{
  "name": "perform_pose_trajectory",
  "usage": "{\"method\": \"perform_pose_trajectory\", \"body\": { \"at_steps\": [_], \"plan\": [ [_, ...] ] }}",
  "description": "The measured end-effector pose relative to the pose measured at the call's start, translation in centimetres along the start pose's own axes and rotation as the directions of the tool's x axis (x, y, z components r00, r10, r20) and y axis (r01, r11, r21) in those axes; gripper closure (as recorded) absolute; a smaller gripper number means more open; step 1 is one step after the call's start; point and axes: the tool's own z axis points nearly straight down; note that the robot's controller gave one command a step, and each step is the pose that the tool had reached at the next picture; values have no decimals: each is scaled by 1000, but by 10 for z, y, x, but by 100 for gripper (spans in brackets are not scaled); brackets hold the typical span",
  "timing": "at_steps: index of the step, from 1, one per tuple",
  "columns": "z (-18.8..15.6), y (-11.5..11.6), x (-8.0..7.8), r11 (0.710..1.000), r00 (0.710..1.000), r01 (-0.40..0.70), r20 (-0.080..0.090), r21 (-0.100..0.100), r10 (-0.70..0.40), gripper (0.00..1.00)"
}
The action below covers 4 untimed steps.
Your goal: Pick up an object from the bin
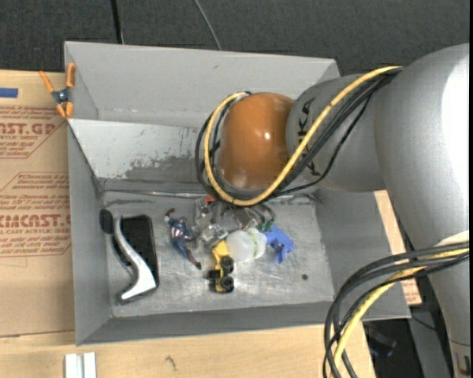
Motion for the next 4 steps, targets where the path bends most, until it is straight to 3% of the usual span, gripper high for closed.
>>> {"method": "perform_pose_trajectory", "body": {
  "at_steps": [1,2,3,4],
  "plan": [
    [2,0,1,1000,1000,0,0,-1,0,0],
    [2,0,1,1000,1000,0,0,-1,0,0],
    [-6,26,-3,992,992,126,-4,2,-126,0],
    [3,69,-43,976,976,217,7,18,-217,100]
  ]
}}
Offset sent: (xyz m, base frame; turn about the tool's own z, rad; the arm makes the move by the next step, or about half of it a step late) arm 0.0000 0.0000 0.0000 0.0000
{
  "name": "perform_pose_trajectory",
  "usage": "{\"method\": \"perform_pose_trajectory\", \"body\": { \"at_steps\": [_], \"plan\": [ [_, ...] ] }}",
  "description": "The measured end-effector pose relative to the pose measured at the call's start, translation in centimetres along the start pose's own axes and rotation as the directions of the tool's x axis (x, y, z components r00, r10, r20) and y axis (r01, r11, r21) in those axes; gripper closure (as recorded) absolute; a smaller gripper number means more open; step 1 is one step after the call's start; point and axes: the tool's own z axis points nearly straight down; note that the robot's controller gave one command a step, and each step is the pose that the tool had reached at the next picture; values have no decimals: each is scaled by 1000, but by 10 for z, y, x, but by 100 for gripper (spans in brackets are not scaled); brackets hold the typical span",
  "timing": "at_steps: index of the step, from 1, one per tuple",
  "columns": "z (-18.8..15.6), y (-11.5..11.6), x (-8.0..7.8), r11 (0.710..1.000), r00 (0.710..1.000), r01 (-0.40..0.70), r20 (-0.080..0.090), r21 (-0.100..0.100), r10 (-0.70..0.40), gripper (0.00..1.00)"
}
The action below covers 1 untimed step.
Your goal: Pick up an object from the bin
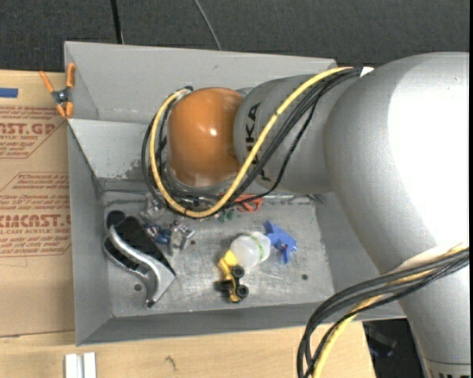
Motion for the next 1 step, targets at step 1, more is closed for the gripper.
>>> {"method": "perform_pose_trajectory", "body": {
  "at_steps": [1],
  "plan": [
    [0,0,0,1000,1000,0,0,0,0,100]
  ]
}}
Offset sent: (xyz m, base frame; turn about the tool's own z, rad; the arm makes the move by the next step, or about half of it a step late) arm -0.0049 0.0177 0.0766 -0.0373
